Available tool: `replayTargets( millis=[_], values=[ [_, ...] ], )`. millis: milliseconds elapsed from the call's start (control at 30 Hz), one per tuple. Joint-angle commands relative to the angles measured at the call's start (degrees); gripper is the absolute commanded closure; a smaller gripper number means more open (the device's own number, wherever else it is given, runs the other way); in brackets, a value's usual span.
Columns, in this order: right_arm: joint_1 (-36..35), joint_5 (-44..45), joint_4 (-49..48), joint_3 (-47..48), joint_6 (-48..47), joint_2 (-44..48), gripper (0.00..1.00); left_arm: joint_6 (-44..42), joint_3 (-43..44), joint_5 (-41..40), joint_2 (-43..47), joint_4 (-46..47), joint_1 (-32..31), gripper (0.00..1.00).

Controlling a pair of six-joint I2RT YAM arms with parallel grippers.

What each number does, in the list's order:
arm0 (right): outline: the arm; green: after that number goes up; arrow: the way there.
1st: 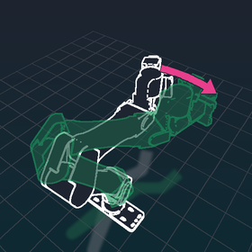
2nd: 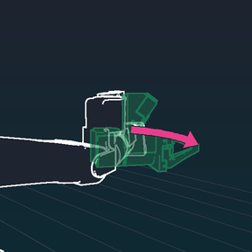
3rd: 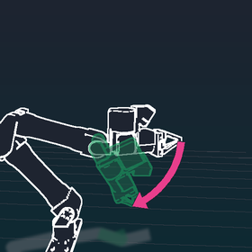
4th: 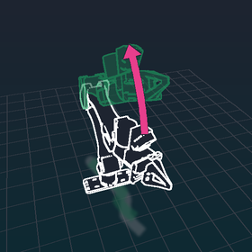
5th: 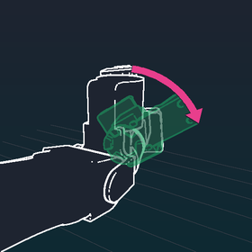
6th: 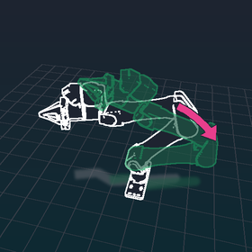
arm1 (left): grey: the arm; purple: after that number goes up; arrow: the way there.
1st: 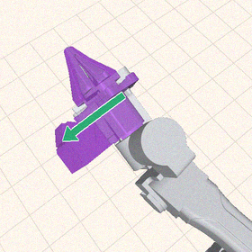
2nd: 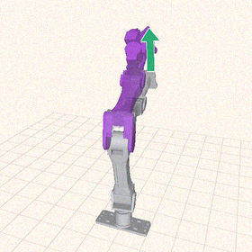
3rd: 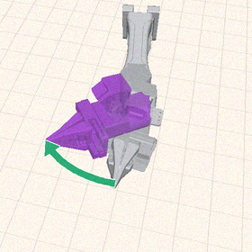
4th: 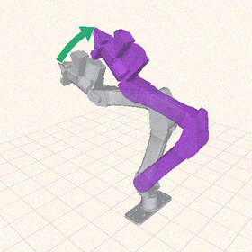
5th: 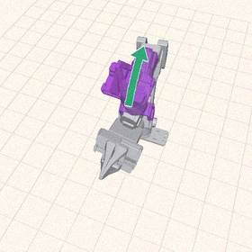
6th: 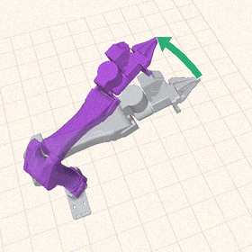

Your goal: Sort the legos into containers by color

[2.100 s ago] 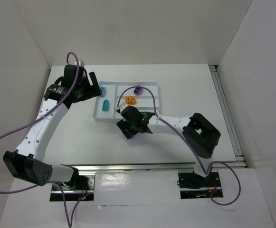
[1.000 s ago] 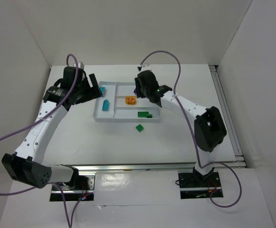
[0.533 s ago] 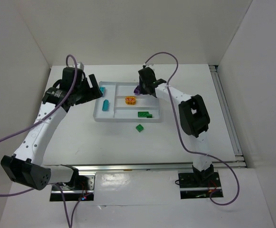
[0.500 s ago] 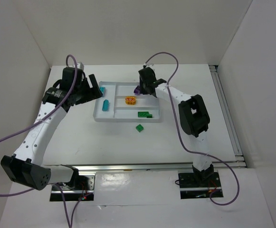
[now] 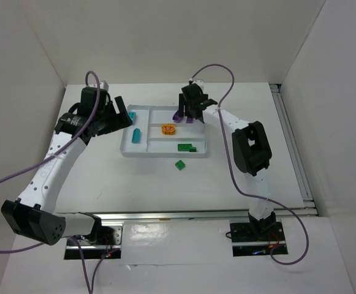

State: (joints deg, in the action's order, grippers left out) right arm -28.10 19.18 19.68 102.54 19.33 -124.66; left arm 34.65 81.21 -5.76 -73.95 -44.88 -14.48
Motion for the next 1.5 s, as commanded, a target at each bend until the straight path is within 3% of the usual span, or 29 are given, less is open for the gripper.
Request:
replayTargets(
  millis=[0,67,167,300,400,933,1167,1333,1467],
  values=[
    [-2.9,2.5,-0.3,-7.2,-0.3,10.8,0.20,-0.6,0.4,0.0,1.5,0.9,0.2,0.12],
    [-4.7,2.0,-2.1,-13.9,-1.0,20.1,0.26,-1.1,0.4,0.0,1.5,0.9,0.2,0.12],
    [-9.9,0.6,-2.6,-26.8,-1.0,28.0,0.26,-1.1,0.4,0.0,1.5,0.9,0.2,0.12],
    [-18.0,-2.9,-2.0,-41.5,2.1,38.2,0.16,-1.1,0.9,0.0,1.0,0.9,0.2,0.12],
    [-23.0,-2.9,-0.4,-44.9,4.4,38.8,0.11,-1.6,2.0,0.5,0.3,1.5,0.2,0.13],
    [-23.6,-4.2,-8.1,-44.4,-1.8,25.3,0.10,-1.6,1.9,0.5,0.3,1.5,0.2,0.13],
    [-22.4,-3.7,-11.6,-45.5,-3.5,23.0,0.18,-1.6,1.4,0.0,0.8,1.5,0.2,0.13],
    [-21.3,-3.1,-14.1,-46.7,-4.1,21.9,0.18,-1.6,1.4,0.0,0.8,1.5,0.2,0.13],
    [-20.7,-4.3,-14.6,-46.7,-5.3,21.3,0.26,-1.6,1.4,0.0,0.8,1.5,0.2,0.13]
  ],
)
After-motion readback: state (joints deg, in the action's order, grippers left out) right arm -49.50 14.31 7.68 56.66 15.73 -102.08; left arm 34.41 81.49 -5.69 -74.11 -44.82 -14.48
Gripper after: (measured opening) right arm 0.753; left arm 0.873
